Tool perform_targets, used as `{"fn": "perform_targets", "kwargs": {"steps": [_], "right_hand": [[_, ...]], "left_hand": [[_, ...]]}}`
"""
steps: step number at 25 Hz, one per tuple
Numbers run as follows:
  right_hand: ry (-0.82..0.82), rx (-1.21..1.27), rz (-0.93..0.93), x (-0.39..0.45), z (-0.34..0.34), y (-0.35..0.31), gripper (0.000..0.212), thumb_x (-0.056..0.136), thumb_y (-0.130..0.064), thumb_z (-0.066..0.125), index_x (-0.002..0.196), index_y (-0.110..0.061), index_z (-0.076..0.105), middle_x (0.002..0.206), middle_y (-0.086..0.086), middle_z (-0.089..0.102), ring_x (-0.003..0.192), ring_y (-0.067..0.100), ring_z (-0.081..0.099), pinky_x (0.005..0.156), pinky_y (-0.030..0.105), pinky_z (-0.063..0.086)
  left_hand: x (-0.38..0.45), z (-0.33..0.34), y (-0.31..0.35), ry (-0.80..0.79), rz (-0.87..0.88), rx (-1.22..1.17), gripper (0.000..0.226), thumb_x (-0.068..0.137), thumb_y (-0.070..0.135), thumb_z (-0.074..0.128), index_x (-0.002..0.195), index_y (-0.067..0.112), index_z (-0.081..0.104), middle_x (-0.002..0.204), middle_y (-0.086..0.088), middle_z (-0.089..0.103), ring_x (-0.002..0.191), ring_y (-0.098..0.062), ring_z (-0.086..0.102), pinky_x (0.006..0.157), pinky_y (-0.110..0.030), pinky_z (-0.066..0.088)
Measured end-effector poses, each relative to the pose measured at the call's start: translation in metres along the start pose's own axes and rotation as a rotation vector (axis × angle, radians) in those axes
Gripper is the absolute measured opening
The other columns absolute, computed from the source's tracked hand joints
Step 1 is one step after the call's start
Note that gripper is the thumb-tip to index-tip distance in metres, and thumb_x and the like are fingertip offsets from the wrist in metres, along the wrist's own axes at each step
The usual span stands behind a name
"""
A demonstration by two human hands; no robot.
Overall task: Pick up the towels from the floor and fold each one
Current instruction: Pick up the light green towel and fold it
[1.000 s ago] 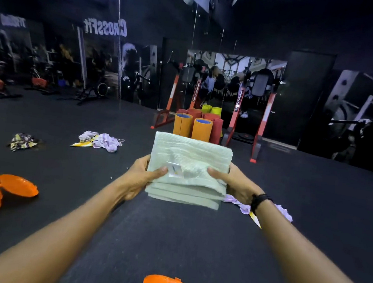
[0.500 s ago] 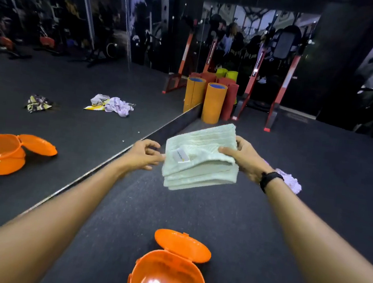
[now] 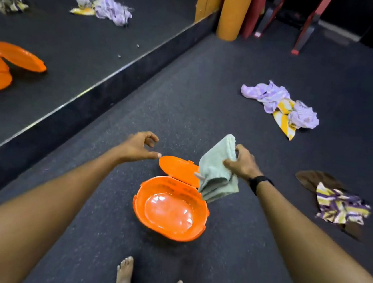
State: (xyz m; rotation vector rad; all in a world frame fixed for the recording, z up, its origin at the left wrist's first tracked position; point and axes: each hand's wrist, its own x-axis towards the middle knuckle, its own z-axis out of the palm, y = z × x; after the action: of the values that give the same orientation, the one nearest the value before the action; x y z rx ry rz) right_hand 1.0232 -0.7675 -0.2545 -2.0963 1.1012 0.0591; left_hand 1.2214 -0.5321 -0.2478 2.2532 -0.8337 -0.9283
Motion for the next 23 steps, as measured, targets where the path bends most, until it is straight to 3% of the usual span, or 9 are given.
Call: {"fn": "perform_targets", "kwargs": {"steps": [5, 10, 12, 15, 17, 19, 23], "right_hand": [[0.007, -0.072, 0.182, 0.055, 0.1, 0.101, 0.025, 0.081, -0.013, 0.066, 0.099, -0.012, 0.048, 0.106, 0.013, 0.059, 0.101, 0.031, 0.053, 0.074, 0.032, 0.039], [-0.039, -0.016, 0.298, 0.111, 0.221, 0.185, 0.031, 0.079, -0.013, 0.067, 0.105, -0.01, 0.051, 0.107, 0.014, 0.059, 0.101, 0.033, 0.056, 0.083, 0.043, 0.05], [-0.107, 0.101, 0.299, 0.133, 0.266, 0.211, 0.028, 0.081, -0.007, 0.068, 0.103, -0.007, 0.051, 0.099, 0.014, 0.059, 0.093, 0.032, 0.059, 0.076, 0.047, 0.052], [-0.154, 0.272, 0.338, 0.158, 0.316, 0.248, 0.029, 0.085, -0.004, 0.069, 0.103, -0.008, 0.047, 0.092, 0.014, 0.06, 0.077, 0.027, 0.06, 0.056, 0.037, 0.053], [-0.082, 0.238, 0.376, 0.165, 0.342, 0.272, 0.043, 0.084, -0.011, 0.072, 0.118, -0.008, 0.047, 0.107, 0.017, 0.061, 0.092, 0.03, 0.06, 0.074, 0.045, 0.055], [-0.052, 0.047, 0.415, 0.166, 0.355, 0.29, 0.054, 0.085, -0.021, 0.071, 0.131, -0.009, 0.044, 0.123, 0.017, 0.057, 0.115, 0.034, 0.052, 0.093, 0.047, 0.047], [-0.122, -0.093, 0.348, 0.158, 0.343, 0.283, 0.051, 0.09, -0.024, 0.065, 0.134, -0.01, 0.044, 0.137, 0.015, 0.051, 0.124, 0.031, 0.048, 0.095, 0.043, 0.044]], "left_hand": [[0.073, 0.082, -0.103, -0.148, -0.029, 0.141, 0.061, 0.077, 0.03, 0.078, 0.129, 0.014, 0.052, 0.124, -0.008, 0.058, 0.105, -0.02, 0.058, 0.093, -0.036, 0.05], [0.152, 0.162, -0.204, -0.248, -0.025, 0.207, 0.062, 0.076, 0.034, 0.078, 0.129, 0.015, 0.051, 0.127, -0.008, 0.058, 0.116, -0.022, 0.055, 0.099, -0.041, 0.046], [0.179, 0.192, -0.236, -0.262, -0.033, 0.214, 0.062, 0.078, 0.032, 0.077, 0.131, 0.015, 0.05, 0.13, -0.008, 0.056, 0.117, -0.023, 0.054, 0.096, -0.036, 0.046], [0.206, 0.23, -0.278, -0.291, -0.053, 0.214, 0.061, 0.079, 0.029, 0.076, 0.132, 0.014, 0.049, 0.131, -0.01, 0.055, 0.118, -0.023, 0.054, 0.094, -0.032, 0.044], [0.212, 0.246, -0.303, -0.301, -0.065, 0.224, 0.06, 0.079, 0.029, 0.077, 0.13, 0.015, 0.05, 0.13, -0.01, 0.055, 0.117, -0.024, 0.054, 0.094, -0.032, 0.045], [0.213, 0.254, -0.32, -0.317, -0.087, 0.237, 0.061, 0.078, 0.029, 0.077, 0.131, 0.016, 0.049, 0.131, -0.009, 0.055, 0.117, -0.024, 0.054, 0.095, -0.034, 0.047], [0.208, 0.238, -0.323, -0.315, -0.114, 0.253, 0.066, 0.076, 0.033, 0.078, 0.133, 0.019, 0.048, 0.131, -0.007, 0.055, 0.118, -0.024, 0.054, 0.097, -0.04, 0.047]]}}
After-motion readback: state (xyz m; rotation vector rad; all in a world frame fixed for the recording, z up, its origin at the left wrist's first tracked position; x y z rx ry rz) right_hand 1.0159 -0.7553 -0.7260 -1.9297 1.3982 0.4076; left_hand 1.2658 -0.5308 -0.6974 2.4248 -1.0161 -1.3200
